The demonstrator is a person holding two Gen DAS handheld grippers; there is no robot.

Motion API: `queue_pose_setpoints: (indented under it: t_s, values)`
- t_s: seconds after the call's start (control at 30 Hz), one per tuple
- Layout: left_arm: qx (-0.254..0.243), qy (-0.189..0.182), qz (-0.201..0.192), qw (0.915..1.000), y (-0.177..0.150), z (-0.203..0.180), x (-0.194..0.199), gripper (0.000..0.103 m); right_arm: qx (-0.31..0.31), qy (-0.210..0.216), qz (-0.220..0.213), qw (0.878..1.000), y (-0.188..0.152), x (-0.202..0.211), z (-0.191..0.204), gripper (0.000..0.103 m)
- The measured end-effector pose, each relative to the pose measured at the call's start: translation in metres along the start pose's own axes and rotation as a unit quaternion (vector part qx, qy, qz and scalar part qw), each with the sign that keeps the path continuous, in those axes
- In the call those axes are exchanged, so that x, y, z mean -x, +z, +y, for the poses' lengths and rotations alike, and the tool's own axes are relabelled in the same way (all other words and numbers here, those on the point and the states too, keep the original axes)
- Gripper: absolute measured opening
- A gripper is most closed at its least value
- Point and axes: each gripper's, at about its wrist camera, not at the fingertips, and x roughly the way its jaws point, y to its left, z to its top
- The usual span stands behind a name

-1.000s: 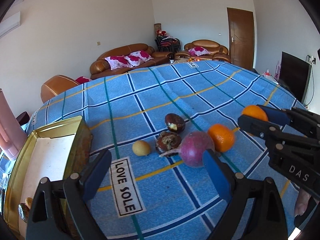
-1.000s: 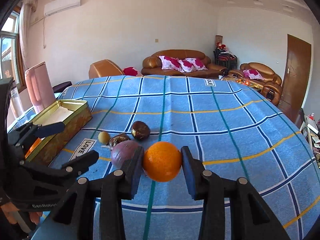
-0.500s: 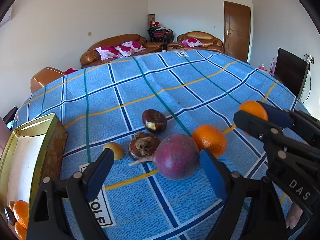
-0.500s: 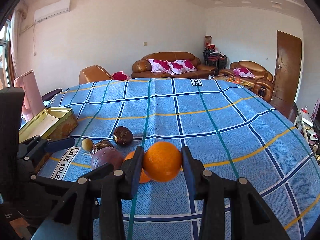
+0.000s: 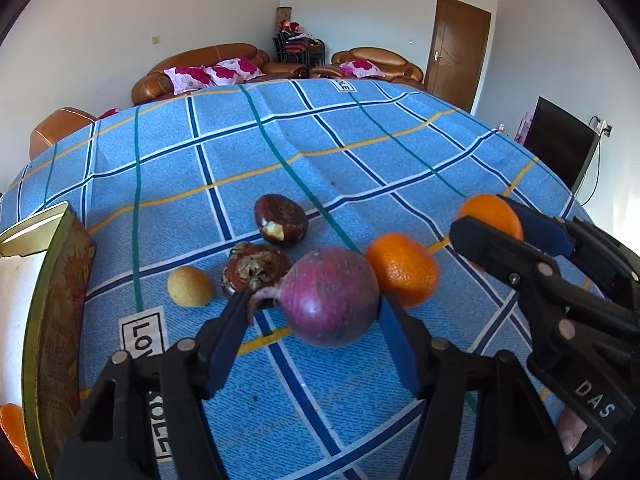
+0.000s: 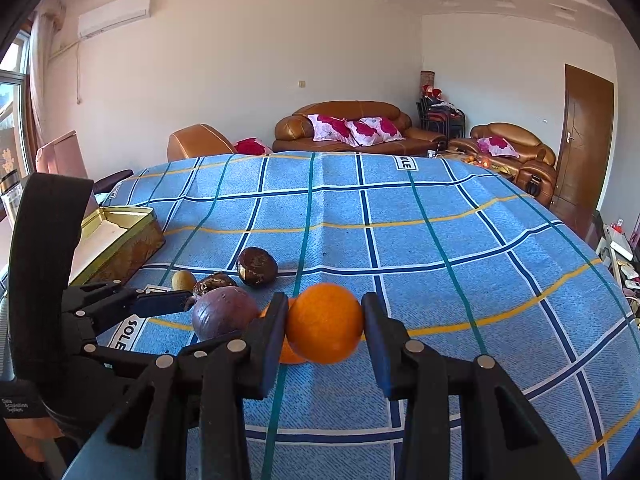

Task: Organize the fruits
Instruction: 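Move left tool to red onion while right tool approaches another orange, then grasp red onion with left tool while right tool grasps orange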

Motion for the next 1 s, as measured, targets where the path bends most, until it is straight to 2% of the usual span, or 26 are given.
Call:
queue_pose_setpoints:
  t_s: [0.23, 0.6, 0.8, 0.87, 0.9, 1.0]
  values:
    - [0.019, -0.009, -0.005, 0.9998, -0.002, 0.009, 0.004, 0.065, 0.004, 0.004, -0.007, 1.000, 0.000, 0.003, 0.001, 0.040]
    - [0.038, -0.001, -0.031, 0.9988, -0.011, 0.023, 0.021, 0.063, 0.016, 0.011, -0.019, 1.000, -0.001, 0.007, 0.005, 0.040]
    - [0.027, 0.005, -0.024, 0.9993, -0.013, 0.023, 0.020, 0.065, 0.018, 0.012, -0.018, 1.000, -0.001, 0.007, 0.006, 0.040]
    - [0.020, 0.018, -0.018, 0.9995, -0.012, 0.020, 0.016, 0.074, 0.019, 0.012, -0.017, 1.000, -0.001, 0.006, 0.006, 0.040]
    - [0.019, 0.019, -0.013, 0.9996, -0.010, 0.020, 0.014, 0.075, 0.020, 0.012, -0.017, 1.000, -0.001, 0.006, 0.007, 0.040]
    - [0.017, 0.002, -0.001, 0.9999, -0.006, 0.020, 0.006, 0.071, 0.021, 0.014, -0.015, 1.000, -0.001, 0.005, 0.007, 0.040]
